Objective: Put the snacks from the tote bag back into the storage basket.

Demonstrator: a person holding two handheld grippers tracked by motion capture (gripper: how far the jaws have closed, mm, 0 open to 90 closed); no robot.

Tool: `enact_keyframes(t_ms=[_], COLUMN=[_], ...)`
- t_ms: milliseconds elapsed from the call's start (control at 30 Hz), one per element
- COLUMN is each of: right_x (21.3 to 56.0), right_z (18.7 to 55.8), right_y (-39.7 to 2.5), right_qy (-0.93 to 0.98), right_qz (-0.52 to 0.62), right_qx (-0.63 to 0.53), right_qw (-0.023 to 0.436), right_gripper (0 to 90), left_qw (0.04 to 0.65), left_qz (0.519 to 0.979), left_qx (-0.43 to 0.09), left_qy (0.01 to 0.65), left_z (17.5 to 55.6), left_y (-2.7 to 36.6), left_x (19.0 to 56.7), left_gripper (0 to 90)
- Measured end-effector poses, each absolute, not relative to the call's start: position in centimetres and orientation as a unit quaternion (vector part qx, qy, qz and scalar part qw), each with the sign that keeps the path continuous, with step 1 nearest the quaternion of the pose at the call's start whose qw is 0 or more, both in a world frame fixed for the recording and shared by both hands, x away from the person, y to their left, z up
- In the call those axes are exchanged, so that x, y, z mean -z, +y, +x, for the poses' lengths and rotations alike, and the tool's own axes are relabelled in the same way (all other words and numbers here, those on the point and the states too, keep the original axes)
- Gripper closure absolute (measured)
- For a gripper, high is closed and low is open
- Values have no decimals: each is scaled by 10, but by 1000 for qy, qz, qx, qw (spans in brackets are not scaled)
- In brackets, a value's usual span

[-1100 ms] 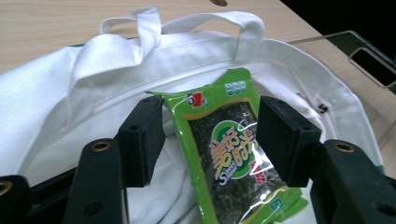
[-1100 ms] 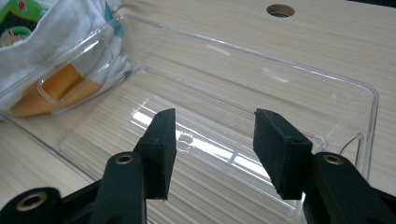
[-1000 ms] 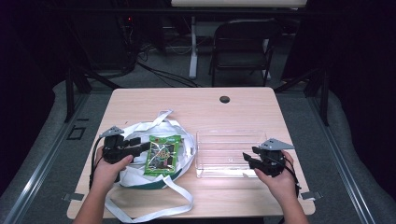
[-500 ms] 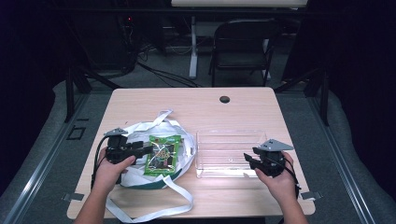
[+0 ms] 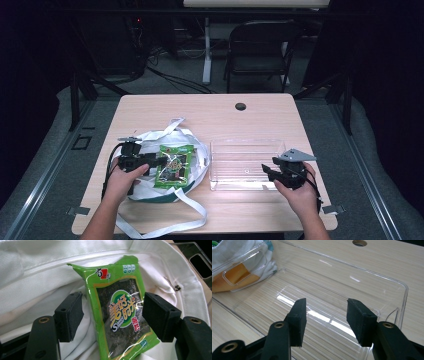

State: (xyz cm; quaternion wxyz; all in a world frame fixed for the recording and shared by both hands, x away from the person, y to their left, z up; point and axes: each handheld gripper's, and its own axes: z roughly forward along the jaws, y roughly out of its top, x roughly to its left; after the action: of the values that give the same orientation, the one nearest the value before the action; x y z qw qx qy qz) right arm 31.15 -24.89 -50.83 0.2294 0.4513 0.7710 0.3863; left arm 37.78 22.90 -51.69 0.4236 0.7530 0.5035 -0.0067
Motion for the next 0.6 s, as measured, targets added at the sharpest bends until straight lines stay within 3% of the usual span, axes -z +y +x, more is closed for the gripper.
enact_keyframes(t_ms=[600], right_x=[509], right_z=[312], right_y=[-250], right_qy=[767], right_qz=[456], right_qx=[-388], right_qw=[231], right_gripper=[498], left_qw=[394], left_qz=[763], left_qx=[29], left_qy=[512], left_z=[400], left_y=[216], left_x=[529], left_gripper=[307])
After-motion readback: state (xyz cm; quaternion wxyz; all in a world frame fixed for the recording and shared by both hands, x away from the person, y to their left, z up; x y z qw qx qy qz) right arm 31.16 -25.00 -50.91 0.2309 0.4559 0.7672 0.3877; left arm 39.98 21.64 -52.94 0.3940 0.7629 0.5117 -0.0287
